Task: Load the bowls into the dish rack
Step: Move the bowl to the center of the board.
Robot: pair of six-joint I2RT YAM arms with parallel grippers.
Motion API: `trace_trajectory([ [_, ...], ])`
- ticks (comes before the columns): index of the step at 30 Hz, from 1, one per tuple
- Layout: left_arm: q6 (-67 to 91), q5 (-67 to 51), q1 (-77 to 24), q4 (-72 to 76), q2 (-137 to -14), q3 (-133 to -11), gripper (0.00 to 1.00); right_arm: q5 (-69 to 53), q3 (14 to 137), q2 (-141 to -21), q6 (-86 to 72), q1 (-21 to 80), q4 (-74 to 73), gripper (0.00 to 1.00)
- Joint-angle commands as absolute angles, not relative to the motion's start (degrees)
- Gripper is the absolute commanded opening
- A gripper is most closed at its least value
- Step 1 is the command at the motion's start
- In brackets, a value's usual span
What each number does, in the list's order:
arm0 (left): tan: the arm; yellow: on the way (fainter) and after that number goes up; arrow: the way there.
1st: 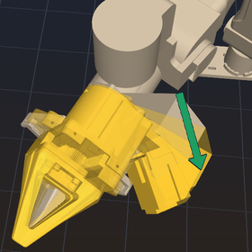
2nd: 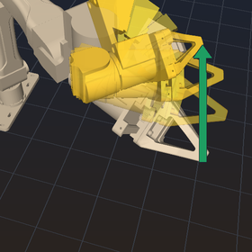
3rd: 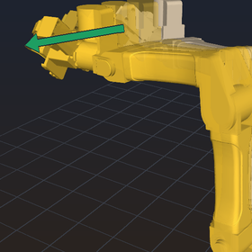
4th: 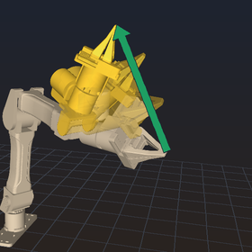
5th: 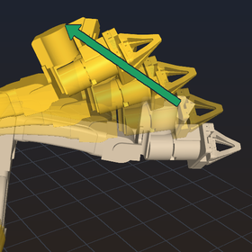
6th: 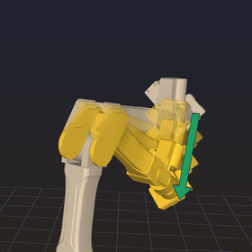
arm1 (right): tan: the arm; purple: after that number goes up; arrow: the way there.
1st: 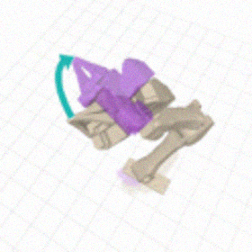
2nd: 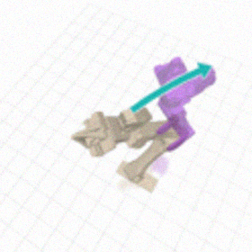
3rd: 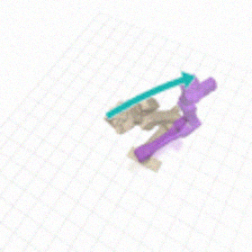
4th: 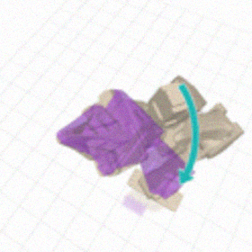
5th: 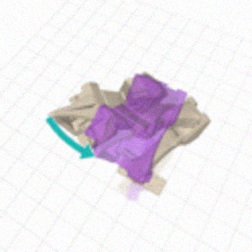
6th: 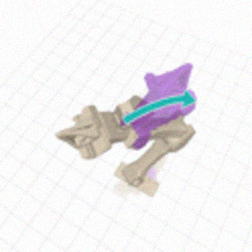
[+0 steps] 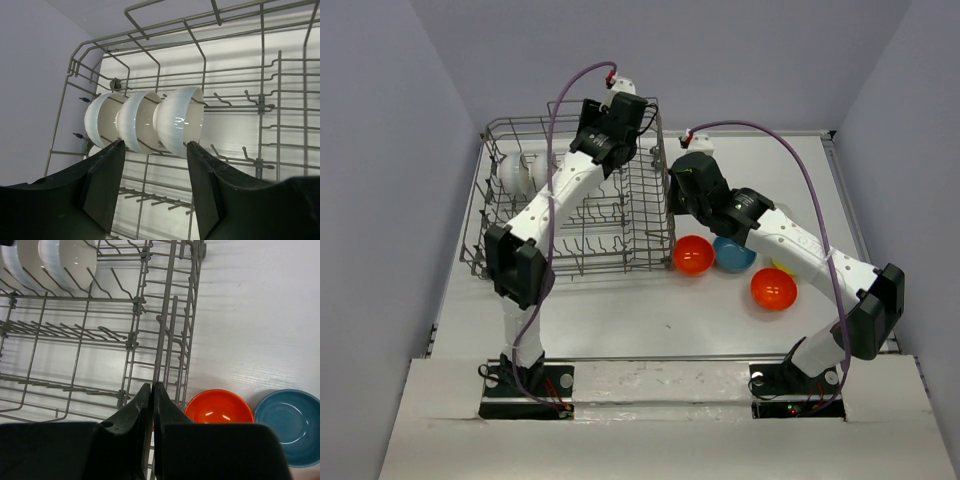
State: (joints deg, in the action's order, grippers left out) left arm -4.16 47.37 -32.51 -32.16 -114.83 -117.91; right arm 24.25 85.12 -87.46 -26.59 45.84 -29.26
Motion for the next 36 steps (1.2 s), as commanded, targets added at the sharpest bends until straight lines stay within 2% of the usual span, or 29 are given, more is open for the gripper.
trace_trajectory([
  [1,2.7,43.8,-33.4,-31.9,-102.2,-114.2,0.64,24.3,86.9,-87.9,-25.8,46.4,-29.4,0.01],
  [5,4.4,44.2,-34.9,-31.2,-95.8,-109.4,0.64,25.1,86.7,-87.3,-25.8,46.4,-29.3,0.05],
  [12,7.8,43.4,-36.5,-28.7,-83.2,-97.0,0.65,25.6,88.2,-86.7,-25.8,46.4,-29.4,0.18],
  [17,9.5,42.4,-36.5,-27.4,-72.0,-86.5,0.65,26.9,89.4,-86.0,-25.5,46.4,-29.4,0.41],
  [23,10.4,39.7,-36.5,-23.4,-60.8,-76.6,0.65,27.9,91.1,-86.5,-25.1,46.4,-29.2,0.61],
  [30,11.2,38.1,-36.5,-19.5,-56.3,-69.3,0.65,31.1,92.7,-85.9,-25.0,46.4,-29.0,0.72],
  [36,11.2,35.3,-36.5,-12.4,-50.8,-60.4,0.65,41.9,87.6,-80.4,-24.8,46.4,-28.0,0.80],
])
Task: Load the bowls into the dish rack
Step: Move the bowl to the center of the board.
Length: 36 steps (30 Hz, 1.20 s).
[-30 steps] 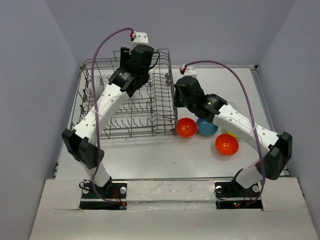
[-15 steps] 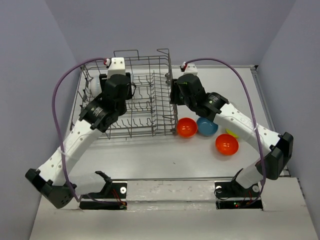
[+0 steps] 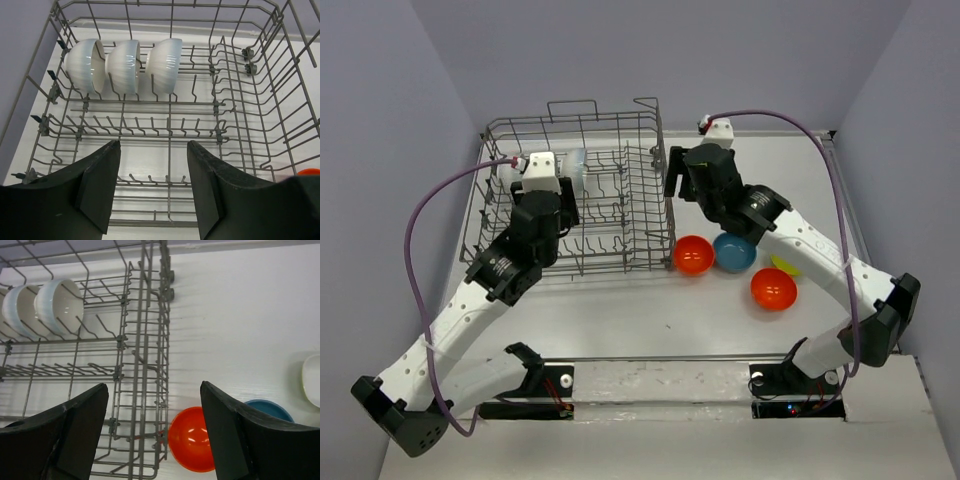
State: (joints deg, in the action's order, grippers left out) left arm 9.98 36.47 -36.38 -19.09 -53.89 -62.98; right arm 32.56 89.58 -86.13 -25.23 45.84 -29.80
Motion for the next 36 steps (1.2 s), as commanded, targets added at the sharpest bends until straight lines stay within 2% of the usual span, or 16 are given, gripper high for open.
trace_trajectory([
  [1,11.2,35.0,-36.5,-11.6,-50.0,-59.5,0.65,43.7,86.2,-79.5,-24.8,46.4,-27.7,0.80],
  [4,10.1,33.4,-36.5,-9.0,-45.9,-54.9,0.65,50.7,81.7,-75.6,-25.6,44.1,-27.6,0.81],
  [9,9.8,33.3,-36.5,-6.3,-40.4,-51.2,0.66,52.7,75.0,-72.3,-26.8,36.8,-27.6,0.81],
  [14,9.6,34.8,-36.5,-5.3,-36.9,-48.8,0.67,43.2,70.9,-73.2,-29.5,27.3,-27.6,0.82],
  [20,9.5,35.4,-36.5,-5.1,-36.1,-47.2,0.68,35.1,65.3,-77.4,-32.8,26.7,-26.7,0.80],
  [24,9.4,35.9,-36.5,-4.9,-35.5,-46.7,0.68,29.6,60.9,-77.3,-33.4,26.7,-25.7,0.70],
  [27,9.2,36.6,-36.5,-4.7,-35.1,-46.4,0.68,27.5,57.8,-76.6,-33.7,26.7,-25.6,0.56],
  [36,8.8,37.9,-36.5,-4.1,-35.5,-45.8,0.69,25.6,53.4,-74.6,-33.5,26.7,-25.2,0.54],
])
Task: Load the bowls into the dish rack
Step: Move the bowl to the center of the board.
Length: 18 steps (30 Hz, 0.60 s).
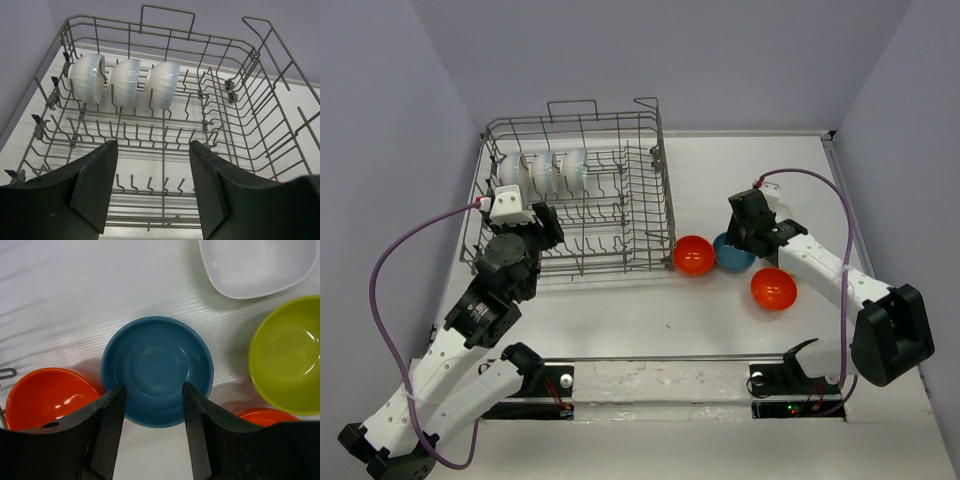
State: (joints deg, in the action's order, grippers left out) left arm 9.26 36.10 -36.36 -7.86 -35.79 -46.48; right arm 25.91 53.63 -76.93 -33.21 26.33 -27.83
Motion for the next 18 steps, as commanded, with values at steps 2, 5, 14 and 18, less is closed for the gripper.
trace_trajectory([
  [2,8.8,38.0,-36.5,-4.1,-35.9,-45.7,0.69,26.2,52.9,-74.5,-33.0,26.7,-25.2,0.54],
  [5,8.7,38.1,-36.5,-4.0,-36.2,-45.6,0.69,27.5,52.1,-75.1,-33.0,26.7,-25.7,0.54],
  [14,8.4,38.4,-36.5,-4.0,-36.1,-45.3,0.69,29.3,50.5,-74.9,-33.1,24.9,-27.0,0.55],
  [18,8.4,38.2,-36.5,-3.9,-36.0,-45.2,0.70,31.5,50.5,-73.1,-33.7,22.6,-28.6,0.56],
])
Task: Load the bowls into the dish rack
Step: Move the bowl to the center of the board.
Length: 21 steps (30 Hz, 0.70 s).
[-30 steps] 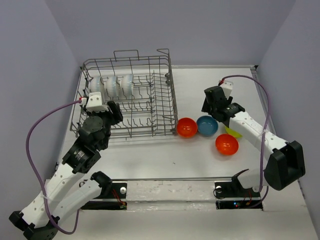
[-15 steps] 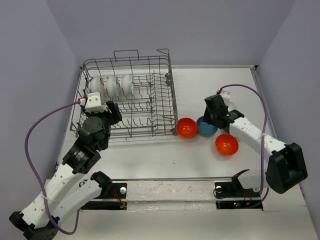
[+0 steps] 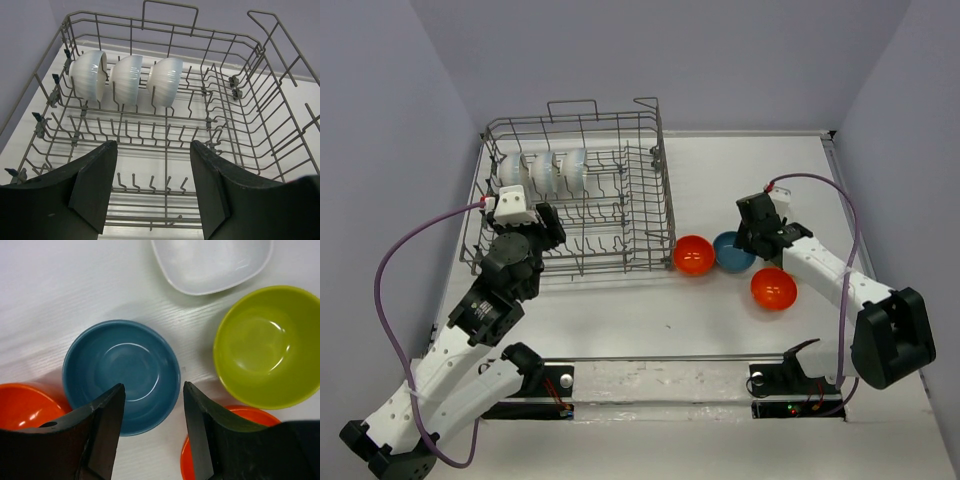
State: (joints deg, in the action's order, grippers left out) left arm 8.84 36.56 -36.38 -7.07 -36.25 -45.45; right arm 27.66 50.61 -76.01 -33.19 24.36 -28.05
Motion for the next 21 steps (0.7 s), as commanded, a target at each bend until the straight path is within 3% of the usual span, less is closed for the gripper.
trace_trajectory([
  [1,8.4,38.2,-36.5,-4.0,-36.0,-45.2,0.70,31.6,50.5,-73.0,-33.8,22.0,-28.7,0.56],
  [14,8.3,38.3,-36.4,-3.9,-35.5,-45.2,0.70,28.8,48.2,-69.2,-36.7,16.5,-29.1,0.57],
  [21,8.3,38.1,-36.5,-3.9,-35.4,-45.0,0.70,20.3,47.4,-69.2,-35.8,15.8,-26.9,0.53],
])
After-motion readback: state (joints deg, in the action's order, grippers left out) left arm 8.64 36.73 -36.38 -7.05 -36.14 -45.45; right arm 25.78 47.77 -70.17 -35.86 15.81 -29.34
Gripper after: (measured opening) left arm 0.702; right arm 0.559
